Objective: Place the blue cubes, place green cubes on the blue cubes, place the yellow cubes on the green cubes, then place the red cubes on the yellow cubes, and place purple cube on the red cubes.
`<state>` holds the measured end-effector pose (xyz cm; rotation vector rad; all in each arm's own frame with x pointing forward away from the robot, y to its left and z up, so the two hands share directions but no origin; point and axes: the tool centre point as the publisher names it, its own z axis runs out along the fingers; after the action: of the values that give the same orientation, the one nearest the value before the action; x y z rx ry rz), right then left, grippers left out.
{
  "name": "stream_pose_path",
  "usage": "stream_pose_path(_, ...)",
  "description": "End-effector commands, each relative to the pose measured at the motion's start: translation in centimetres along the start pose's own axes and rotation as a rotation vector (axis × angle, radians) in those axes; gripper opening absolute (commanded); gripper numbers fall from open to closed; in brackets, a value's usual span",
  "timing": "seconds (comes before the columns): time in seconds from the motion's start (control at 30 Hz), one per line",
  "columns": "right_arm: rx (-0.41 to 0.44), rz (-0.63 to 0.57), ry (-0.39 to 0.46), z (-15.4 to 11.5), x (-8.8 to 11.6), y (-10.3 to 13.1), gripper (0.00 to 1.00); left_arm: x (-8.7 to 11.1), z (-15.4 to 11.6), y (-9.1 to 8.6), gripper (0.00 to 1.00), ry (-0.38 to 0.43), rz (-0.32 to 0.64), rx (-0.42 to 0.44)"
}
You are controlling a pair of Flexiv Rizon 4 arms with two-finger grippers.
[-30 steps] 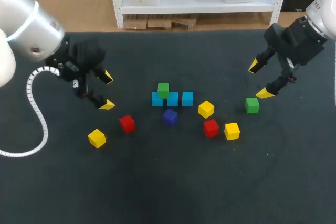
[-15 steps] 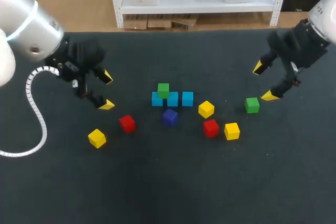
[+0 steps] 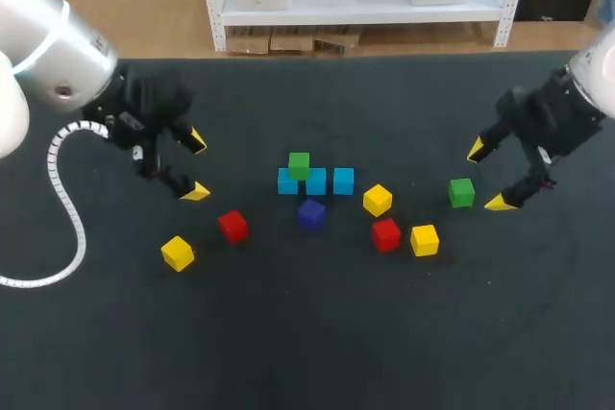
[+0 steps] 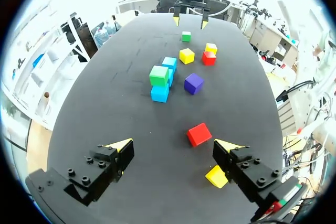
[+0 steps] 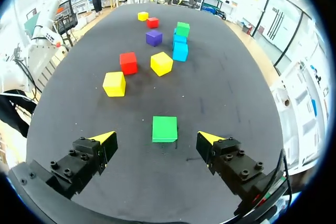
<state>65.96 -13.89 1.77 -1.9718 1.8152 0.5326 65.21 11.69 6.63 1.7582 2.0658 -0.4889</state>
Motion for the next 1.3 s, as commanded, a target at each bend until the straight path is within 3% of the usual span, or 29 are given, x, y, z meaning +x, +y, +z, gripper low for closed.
stream_pose_path(0.03,-0.027,-0.007,-0.015,1.1,0.3,-1.3,1.0,0.1,0.0,0.0,1.0,-0.004,0.002,0.0)
stream_pose_path(0.3,-0.042,0.007,-0.025,2.2,0.8,-1.8,1.0,0.1,0.0,0.0,1.0,-0.004,0.002,0.0)
stream_pose_path(0.43,-0.048,0.016,-0.035,2.5,0.9,-1.9,0.83,0.1,0.0,0.0,1.0,-0.004,0.002,0.0)
stream_pose_path(0.53,-0.051,0.017,-0.038,2.7,0.9,-1.9,0.78,0.1,0.0,0.0,1.0,-0.004,0.002,0.0)
stream_pose_path(0.77,-0.055,0.018,-0.045,2.9,0.3,-1.8,0.54,0.1,0.0,0.0,1.0,-0.004,0.002,0.0)
stream_pose_path(1.0,-0.062,0.023,-0.045,3.2,0.0,-1.5,0.64,0.1,0.0,0.0,1.0,-0.004,0.002,0.0)
stream_pose_path(1.07,-0.065,0.022,-0.043,3.3,0.1,-1.5,0.6,0.1,0.0,0.0,1.0,-0.004,0.002,0.0)
stream_pose_path(1.27,-0.067,0.022,-0.039,3.4,0.1,-1.4,0.07,0.1,0.0,0.0,1.0,-0.004,0.002,0.0)
stream_pose_path(1.3,-0.067,0.022,-0.039,3.3,0.1,-1.4,0.04,0.1,0.0,0.0,1.0,-0.004,0.002,0.0)
